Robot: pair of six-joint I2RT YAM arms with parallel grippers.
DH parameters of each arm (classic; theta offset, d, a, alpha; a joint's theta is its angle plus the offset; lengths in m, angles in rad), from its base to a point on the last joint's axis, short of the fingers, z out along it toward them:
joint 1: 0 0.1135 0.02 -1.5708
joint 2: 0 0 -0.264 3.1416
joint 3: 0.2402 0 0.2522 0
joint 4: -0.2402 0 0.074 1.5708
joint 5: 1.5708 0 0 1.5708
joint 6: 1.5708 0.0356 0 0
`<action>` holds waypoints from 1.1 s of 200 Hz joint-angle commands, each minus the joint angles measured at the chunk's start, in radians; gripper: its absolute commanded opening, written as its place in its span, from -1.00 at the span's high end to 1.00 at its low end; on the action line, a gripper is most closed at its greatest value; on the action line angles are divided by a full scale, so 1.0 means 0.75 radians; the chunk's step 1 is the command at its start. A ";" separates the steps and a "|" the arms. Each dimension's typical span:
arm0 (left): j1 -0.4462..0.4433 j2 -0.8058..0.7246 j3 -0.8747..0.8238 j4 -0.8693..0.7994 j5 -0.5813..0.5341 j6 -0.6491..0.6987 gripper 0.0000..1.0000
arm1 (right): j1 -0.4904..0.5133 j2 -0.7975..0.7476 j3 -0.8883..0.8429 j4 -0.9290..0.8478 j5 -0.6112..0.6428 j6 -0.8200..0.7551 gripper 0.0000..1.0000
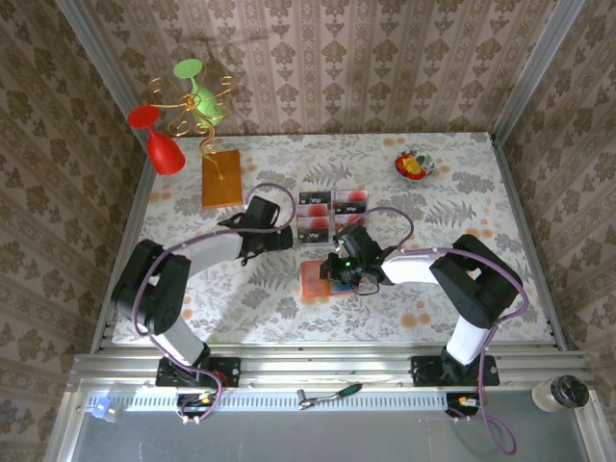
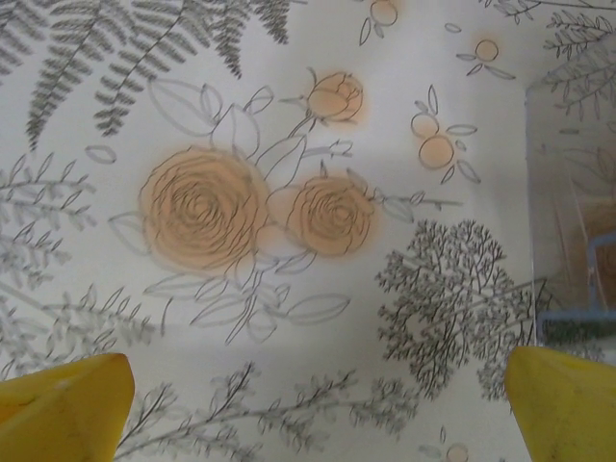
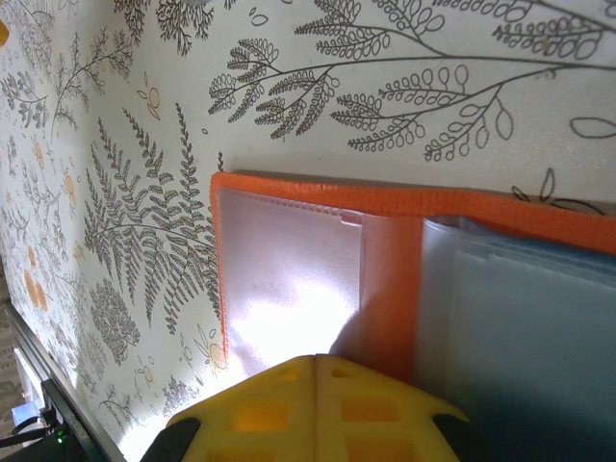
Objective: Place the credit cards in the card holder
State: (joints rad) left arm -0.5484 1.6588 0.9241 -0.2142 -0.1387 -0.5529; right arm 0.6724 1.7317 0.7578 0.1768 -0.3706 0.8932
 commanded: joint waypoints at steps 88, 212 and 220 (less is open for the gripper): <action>-0.015 0.382 0.478 -0.090 0.091 0.127 -1.00 | 0.015 -0.022 -0.027 0.005 0.044 0.033 0.92; -0.023 0.102 0.335 -0.137 0.168 0.111 -1.00 | 0.031 -0.018 -0.018 0.023 0.065 0.043 0.92; -0.034 0.042 0.266 -0.138 0.174 0.095 -1.00 | 0.032 -0.018 -0.022 0.028 0.076 0.048 0.92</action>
State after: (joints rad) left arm -0.5644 1.8236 1.2320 -0.2939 -0.0360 -0.4541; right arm 0.6868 1.7298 0.7570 0.1848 -0.3508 0.9203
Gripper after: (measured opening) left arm 0.999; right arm 0.067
